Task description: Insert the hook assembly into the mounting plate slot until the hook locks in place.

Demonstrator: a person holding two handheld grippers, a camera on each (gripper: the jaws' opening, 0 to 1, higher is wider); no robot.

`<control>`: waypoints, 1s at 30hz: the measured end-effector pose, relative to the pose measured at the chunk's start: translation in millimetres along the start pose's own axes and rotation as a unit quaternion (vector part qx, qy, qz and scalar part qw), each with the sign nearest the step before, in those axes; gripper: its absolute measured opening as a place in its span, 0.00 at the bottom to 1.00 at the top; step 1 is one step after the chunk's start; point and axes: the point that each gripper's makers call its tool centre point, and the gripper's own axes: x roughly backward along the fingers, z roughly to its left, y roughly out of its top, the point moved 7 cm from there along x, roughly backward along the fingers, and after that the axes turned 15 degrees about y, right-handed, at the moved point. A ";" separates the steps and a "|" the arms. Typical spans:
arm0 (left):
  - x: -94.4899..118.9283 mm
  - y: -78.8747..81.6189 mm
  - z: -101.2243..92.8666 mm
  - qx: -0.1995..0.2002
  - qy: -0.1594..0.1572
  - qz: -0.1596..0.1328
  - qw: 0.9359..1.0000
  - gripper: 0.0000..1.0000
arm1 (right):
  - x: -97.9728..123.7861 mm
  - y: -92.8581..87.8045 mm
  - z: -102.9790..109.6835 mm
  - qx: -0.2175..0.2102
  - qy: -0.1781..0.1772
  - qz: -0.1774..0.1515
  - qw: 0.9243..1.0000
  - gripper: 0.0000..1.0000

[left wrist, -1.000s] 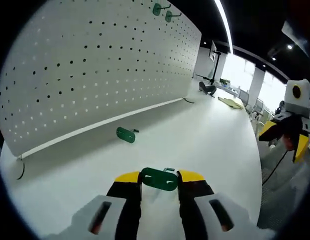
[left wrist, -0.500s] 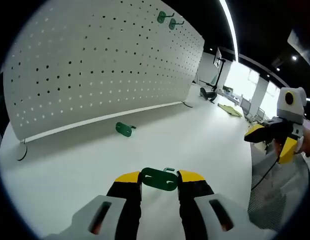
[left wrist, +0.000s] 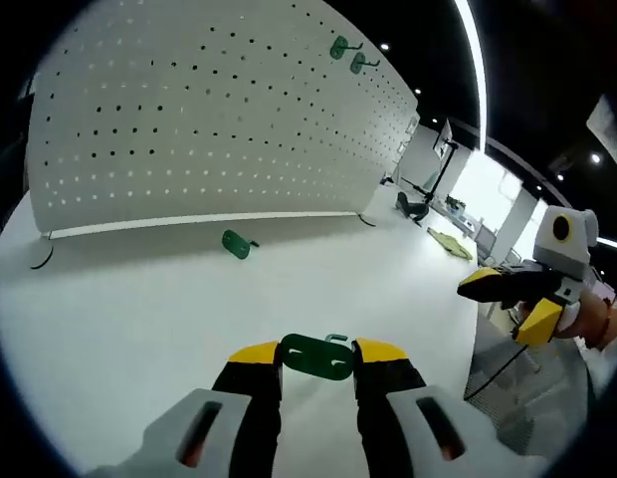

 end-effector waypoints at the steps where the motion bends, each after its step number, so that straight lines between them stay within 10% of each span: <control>1: 1.8 -0.3 -2.2 0.002 -0.005 0.001 1.000 0.28 | 1.0 -0.2 0.5 0.001 0.000 0.001 1.000 0.40; 30: 46.0 2.5 -36.6 0.099 -0.073 -0.004 0.992 0.29 | 14.0 -5.9 4.5 0.062 0.016 0.027 0.998 0.32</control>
